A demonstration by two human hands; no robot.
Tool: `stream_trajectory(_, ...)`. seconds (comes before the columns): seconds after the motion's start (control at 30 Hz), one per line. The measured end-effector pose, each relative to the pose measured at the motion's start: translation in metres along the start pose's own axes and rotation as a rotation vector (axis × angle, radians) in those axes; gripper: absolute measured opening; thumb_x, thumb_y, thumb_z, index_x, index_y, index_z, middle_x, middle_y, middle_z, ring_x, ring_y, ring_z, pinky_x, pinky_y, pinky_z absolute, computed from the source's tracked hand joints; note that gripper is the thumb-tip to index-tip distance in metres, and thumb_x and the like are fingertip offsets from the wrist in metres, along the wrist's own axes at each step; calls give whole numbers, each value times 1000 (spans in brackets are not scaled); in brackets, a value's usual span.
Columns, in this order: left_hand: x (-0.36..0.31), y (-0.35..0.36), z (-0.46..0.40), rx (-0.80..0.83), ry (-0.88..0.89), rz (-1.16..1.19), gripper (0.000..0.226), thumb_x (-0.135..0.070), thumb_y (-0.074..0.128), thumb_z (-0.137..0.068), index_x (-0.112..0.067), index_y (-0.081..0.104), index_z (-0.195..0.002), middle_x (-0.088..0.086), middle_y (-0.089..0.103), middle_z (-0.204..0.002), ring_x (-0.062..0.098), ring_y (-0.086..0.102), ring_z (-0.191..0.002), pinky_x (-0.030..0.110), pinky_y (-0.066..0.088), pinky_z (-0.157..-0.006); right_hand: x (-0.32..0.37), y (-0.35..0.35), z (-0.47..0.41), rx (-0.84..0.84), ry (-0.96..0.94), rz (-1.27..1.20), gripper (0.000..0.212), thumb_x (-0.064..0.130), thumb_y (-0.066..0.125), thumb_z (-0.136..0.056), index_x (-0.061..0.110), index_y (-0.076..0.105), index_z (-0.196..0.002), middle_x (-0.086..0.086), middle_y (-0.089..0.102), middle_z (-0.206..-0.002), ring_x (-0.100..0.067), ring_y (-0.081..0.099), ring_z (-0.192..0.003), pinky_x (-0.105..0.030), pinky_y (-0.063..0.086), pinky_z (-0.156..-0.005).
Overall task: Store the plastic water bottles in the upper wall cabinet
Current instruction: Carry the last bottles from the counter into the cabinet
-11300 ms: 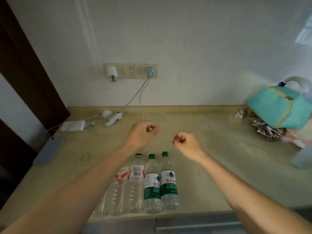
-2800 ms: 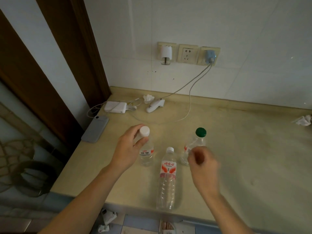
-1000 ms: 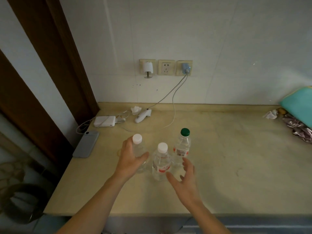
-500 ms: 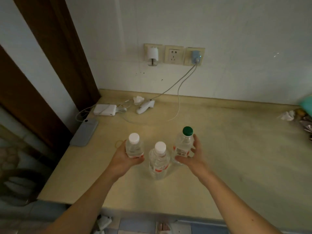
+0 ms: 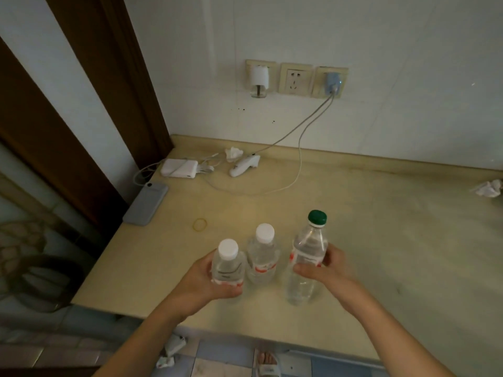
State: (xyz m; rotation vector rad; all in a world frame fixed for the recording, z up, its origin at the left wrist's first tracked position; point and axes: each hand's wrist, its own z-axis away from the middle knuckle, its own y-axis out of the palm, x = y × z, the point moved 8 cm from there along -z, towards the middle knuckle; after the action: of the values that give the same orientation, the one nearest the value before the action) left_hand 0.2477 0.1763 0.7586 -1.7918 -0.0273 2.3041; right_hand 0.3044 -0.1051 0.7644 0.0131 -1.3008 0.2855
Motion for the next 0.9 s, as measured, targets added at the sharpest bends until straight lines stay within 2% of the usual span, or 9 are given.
stream_trajectory(0.1,-6,8,0,-32,33,48,61,-20,94,-68,-22,66,-123,-3,76,-114,14,72,-106,23,54,-85,-1,14,14,54,-4,-36,65,36,93,-51,17,72,-110,-2,79,-102,-16,74,-98,-30,56,-84)
stream_trajectory(0.2,-16,12,0,-20,60,65,64,-32,93,-66,-41,65,-123,-10,74,-119,8,70,-109,16,53,-84,-4,27,23,136,15,-43,56,31,94,-54,19,76,-106,-5,79,-105,-22,74,-102,-35,57,-90)
stream_trajectory(0.27,-19,16,-2,1,56,80,66,-33,92,-66,-49,63,-123,-11,74,-120,6,70,-109,15,53,-83,-6,33,26,182,28,-69,53,29,93,-56,21,77,-106,-6,78,-107,-23,73,-104,-32,57,-89)
stream_trajectory(0.4,-13,17,-11,-47,4,125,65,-39,92,-63,-27,67,-121,-6,77,-112,13,73,-105,24,56,-81,-8,49,24,230,63,-239,63,18,92,-61,8,70,-120,-14,76,-115,-29,71,-111,-34,58,-91)
stream_trajectory(0.47,-11,17,-16,-55,-13,143,62,-35,91,-66,-25,66,-122,-6,77,-112,12,73,-104,23,56,-80,-4,56,17,234,60,-330,61,4,89,-68,4,66,-124,-18,73,-119,-33,69,-114,-39,57,-96)
stream_trajectory(0.53,-11,18,-22,-54,-37,168,60,-31,90,-68,-26,65,-123,-6,77,-112,11,73,-103,19,56,-77,-1,61,6,219,45,-355,60,-2,85,-73,3,63,-129,-19,72,-122,-35,68,-116,-45,54,-101)
stream_trajectory(0.67,-18,24,-40,-27,-63,194,63,-31,87,-66,-29,66,-125,-7,76,-114,10,72,-105,21,57,-79,7,64,-19,159,17,-348,63,14,88,-69,11,65,-127,-16,73,-120,-35,69,-115,-51,51,-103)
stream_trajectory(0.83,-16,19,-69,-66,-117,226,60,-25,88,-67,-28,69,-124,-2,77,-114,18,73,-107,38,58,-93,17,67,-45,153,-9,-353,47,24,86,-76,23,72,-121,-12,74,-120,-34,69,-114,-45,56,-96)
stream_trajectory(0.9,-14,18,-77,-58,-127,253,57,-24,88,-67,-25,71,-122,3,77,-114,22,73,-108,40,58,-94,19,67,-54,159,-12,-363,42,25,83,-81,21,72,-122,-13,74,-120,-34,70,-113,-46,57,-96)
